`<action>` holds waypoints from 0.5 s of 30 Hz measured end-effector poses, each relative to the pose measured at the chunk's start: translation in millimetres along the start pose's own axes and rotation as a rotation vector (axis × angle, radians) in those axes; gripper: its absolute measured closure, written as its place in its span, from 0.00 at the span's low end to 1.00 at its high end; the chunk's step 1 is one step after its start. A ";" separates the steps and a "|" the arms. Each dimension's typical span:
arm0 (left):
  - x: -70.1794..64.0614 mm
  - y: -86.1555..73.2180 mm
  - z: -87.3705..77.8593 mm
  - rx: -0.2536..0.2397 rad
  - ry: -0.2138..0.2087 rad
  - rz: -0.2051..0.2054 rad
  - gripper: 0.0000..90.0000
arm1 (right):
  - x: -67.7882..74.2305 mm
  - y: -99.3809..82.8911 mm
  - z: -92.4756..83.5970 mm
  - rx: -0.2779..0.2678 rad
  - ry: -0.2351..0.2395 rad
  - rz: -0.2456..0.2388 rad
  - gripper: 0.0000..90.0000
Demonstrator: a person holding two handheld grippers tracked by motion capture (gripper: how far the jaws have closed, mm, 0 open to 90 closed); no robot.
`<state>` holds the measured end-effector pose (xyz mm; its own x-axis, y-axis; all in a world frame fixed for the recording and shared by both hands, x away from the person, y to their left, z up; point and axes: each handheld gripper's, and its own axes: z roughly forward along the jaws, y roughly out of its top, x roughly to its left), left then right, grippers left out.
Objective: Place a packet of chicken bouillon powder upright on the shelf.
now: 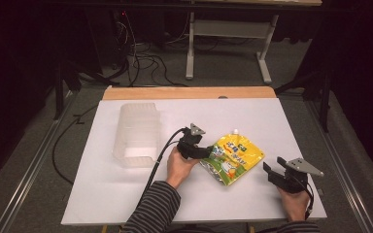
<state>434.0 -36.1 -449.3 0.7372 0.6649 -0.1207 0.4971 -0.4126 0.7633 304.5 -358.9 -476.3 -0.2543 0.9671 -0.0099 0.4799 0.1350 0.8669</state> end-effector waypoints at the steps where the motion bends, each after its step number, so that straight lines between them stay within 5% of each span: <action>1: 0.5 0.2 1.0 -0.001 -0.004 -0.009 0.44 | 0.4 0.0 -0.1 0.001 0.000 0.002 0.42; 15: 1.6 19.3 19.5 0.051 -0.047 -0.032 0.43 | 0.3 0.0 0.3 0.004 -0.003 0.006 0.42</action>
<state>453.6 -55.1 -447.1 0.7409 0.6484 -0.1752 0.5423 -0.4235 0.7257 304.7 -358.5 -476.5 -0.2488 0.9685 -0.0068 0.4849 0.1306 0.8647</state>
